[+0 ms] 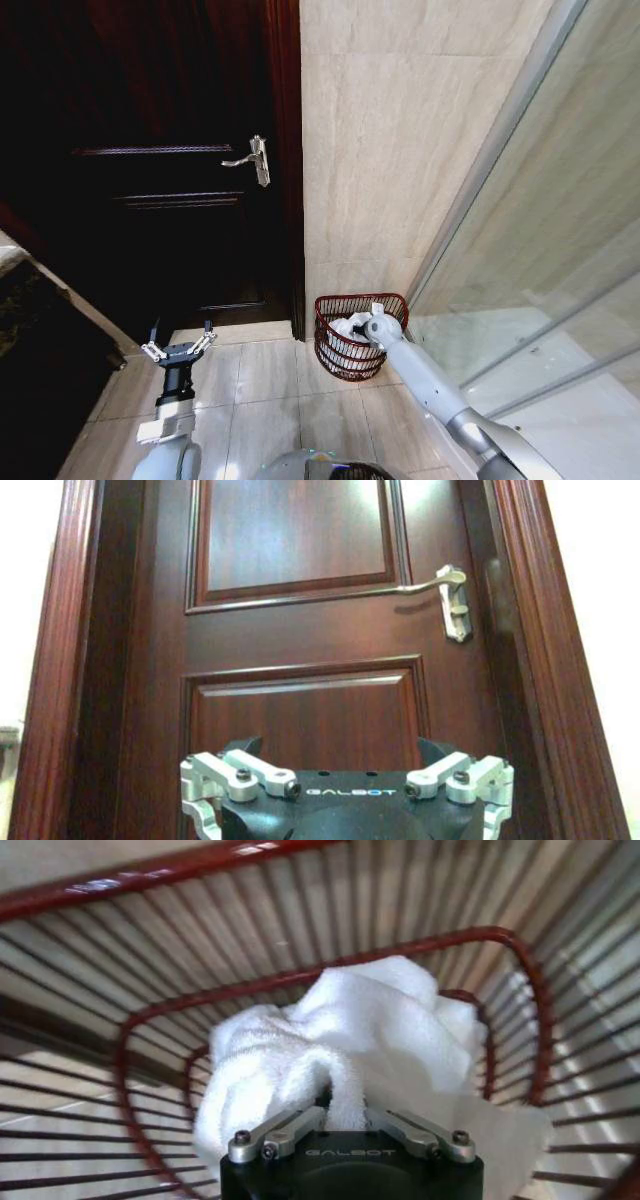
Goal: Discard the used towel into the hamper.
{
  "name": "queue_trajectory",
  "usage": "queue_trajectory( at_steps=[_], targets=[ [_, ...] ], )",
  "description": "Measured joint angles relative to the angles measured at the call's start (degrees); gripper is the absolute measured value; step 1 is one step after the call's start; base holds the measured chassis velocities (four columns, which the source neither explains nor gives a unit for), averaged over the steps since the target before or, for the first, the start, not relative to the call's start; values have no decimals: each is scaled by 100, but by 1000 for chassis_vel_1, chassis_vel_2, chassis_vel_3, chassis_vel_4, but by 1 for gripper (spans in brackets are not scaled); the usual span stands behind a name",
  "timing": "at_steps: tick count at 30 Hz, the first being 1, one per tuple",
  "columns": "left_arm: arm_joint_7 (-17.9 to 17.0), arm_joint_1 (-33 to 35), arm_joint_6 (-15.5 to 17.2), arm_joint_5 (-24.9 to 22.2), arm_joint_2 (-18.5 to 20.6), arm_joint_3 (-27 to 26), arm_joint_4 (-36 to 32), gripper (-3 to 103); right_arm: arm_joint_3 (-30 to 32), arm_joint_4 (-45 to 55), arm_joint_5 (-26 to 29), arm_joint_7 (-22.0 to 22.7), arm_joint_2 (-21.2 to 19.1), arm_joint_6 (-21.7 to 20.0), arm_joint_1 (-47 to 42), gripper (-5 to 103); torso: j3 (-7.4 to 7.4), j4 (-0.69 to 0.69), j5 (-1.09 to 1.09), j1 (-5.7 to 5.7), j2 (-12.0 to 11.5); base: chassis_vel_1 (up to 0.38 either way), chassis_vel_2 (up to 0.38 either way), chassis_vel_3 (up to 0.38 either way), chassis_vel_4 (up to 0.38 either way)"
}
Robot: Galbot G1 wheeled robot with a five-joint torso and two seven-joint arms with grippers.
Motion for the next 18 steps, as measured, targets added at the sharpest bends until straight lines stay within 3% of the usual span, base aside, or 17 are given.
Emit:
queue_trajectory(
  at_steps=[6,11,13,16,18],
  targets=[
    [3,-12,1,20,0,43,8,100,153,17,-53,-30,-55,-24,-66,1,0,0,0,0,0,0,0,0,0],
    [3,-18,1,95,0,113,7,100,326,172,-68,-269,-42,-7,-83,21,0,0,0,0,0,0,0,0,0],
    [3,-5,4,107,0,126,-36,100,369,333,-108,-279,-53,-20,-83,33,1,0,1,0,0,0,0,0,0],
    [3,5,18,106,0,128,-71,100,420,579,-141,-266,-126,-56,-112,38,0,2,0,0,0,0,0,0,0],
    [3,6,44,88,0,137,-86,100,450,1021,-354,-180,-277,-66,-197,49,1,1,0,0,0,0,0,0,0]
  ],
)
